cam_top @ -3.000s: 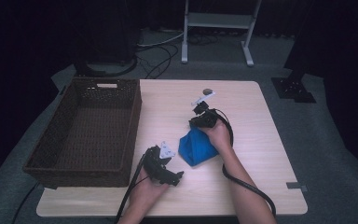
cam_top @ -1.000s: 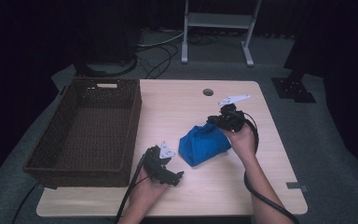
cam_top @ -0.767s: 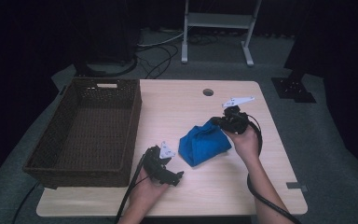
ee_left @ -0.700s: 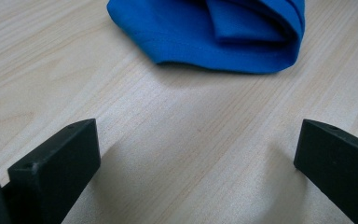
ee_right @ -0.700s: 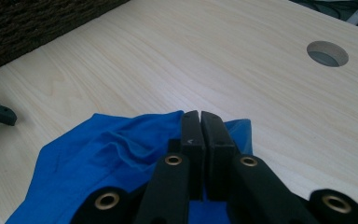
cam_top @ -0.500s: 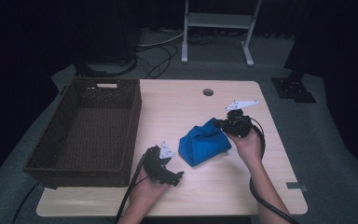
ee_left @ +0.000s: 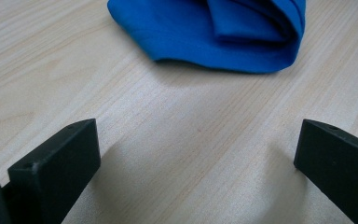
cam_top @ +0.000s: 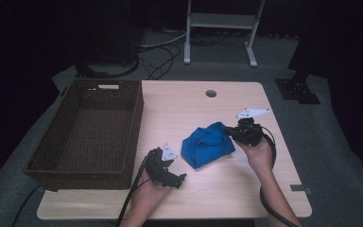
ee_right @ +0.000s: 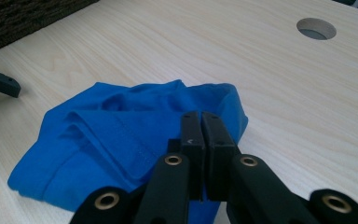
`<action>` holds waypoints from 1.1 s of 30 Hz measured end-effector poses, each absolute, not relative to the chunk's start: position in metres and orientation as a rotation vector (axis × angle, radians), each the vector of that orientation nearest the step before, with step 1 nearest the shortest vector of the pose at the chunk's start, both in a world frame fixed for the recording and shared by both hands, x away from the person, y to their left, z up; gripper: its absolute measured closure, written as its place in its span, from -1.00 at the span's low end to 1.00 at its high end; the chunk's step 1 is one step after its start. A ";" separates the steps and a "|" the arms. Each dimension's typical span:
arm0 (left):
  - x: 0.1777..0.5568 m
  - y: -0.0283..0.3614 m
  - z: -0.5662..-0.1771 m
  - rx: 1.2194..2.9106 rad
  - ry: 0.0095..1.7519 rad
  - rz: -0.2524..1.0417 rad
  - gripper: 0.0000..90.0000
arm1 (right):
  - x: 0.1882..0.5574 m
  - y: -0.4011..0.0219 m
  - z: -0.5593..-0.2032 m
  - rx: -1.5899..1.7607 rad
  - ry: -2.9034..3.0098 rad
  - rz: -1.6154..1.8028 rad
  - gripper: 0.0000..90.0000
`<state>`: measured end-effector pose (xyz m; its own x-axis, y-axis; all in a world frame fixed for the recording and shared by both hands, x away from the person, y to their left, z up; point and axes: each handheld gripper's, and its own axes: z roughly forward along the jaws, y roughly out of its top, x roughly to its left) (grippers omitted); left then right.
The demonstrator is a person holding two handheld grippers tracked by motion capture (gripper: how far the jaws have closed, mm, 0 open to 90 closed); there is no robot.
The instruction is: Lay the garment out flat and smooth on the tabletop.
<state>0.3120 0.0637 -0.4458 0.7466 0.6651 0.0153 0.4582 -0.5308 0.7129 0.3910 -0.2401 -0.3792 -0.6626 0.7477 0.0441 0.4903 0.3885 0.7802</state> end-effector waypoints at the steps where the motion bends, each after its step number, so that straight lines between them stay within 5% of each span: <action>1: 0.312 0.064 -0.446 2.227 0.839 0.372 -1.00 | 0.390 -0.241 -0.379 1.079 2.338 1.152 0.96; 33: 0.355 0.030 -0.435 2.202 0.534 0.250 -1.00 | 0.391 -0.244 -0.383 1.077 2.352 1.147 0.96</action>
<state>0.3550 0.0298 -0.4349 0.8896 0.4568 -0.0030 0.2902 -0.5601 0.7759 0.3906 -0.2442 -0.3826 -0.6690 0.7418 0.0461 0.4930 0.3965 0.7745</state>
